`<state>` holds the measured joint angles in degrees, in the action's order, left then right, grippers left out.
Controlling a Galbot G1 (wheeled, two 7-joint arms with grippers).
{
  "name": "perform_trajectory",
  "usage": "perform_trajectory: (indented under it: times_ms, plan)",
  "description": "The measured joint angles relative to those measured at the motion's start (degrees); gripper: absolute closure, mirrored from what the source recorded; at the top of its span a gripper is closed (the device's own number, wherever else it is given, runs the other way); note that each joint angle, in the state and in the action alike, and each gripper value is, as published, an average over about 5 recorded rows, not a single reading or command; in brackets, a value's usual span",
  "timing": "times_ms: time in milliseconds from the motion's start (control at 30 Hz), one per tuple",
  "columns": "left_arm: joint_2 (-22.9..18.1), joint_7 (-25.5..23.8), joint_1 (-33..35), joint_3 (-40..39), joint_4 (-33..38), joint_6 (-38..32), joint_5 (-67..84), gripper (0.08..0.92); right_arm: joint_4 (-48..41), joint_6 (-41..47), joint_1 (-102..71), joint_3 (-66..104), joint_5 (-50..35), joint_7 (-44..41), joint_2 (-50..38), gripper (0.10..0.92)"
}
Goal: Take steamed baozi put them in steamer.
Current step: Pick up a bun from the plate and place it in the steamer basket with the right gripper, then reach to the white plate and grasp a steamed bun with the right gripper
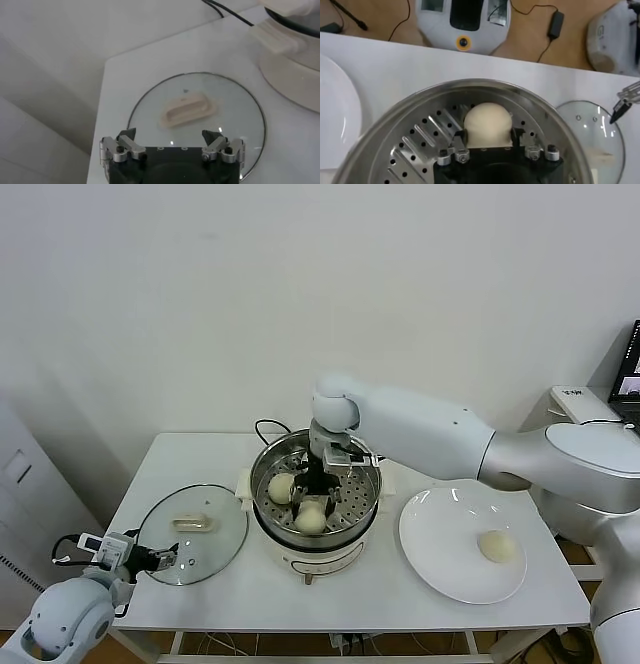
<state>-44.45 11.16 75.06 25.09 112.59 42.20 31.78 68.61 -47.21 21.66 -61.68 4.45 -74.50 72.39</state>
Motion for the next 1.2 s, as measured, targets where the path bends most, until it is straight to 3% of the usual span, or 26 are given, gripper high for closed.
perform_trajectory:
  times_ms: [133, 233, 433, 833, 1200]
  plan:
    - [0.0, 0.0, 0.0, 0.1, 0.1, 0.0, 0.0, 0.177, -0.1, 0.0, 0.2, 0.7, 0.8, 0.4, -0.6, 0.226]
    - [0.2, 0.0, 0.1, 0.3, 0.1, 0.0, 0.1, 0.177, -0.5, 0.0, 1.2, 1.2, 0.5, 0.6, -1.5, 0.206]
    - [0.4, -0.1, 0.1, 0.5, 0.4, 0.0, 0.2, 0.177, -2.4, 2.3, 5.2, 0.7, -3.8, 0.0, -6.0, 0.203]
    - [0.4, -0.2, -0.1, 0.5, 0.6, 0.0, 0.2, 0.177, -3.9, 22.4, 12.4, -8.5, -16.1, -1.1, -22.7, 0.203]
    - [0.5, -0.2, -0.2, 0.6, 0.8, 0.0, 0.3, 0.177, -4.9, 31.0, 7.4, -9.9, -17.9, 0.6, -35.7, 0.203]
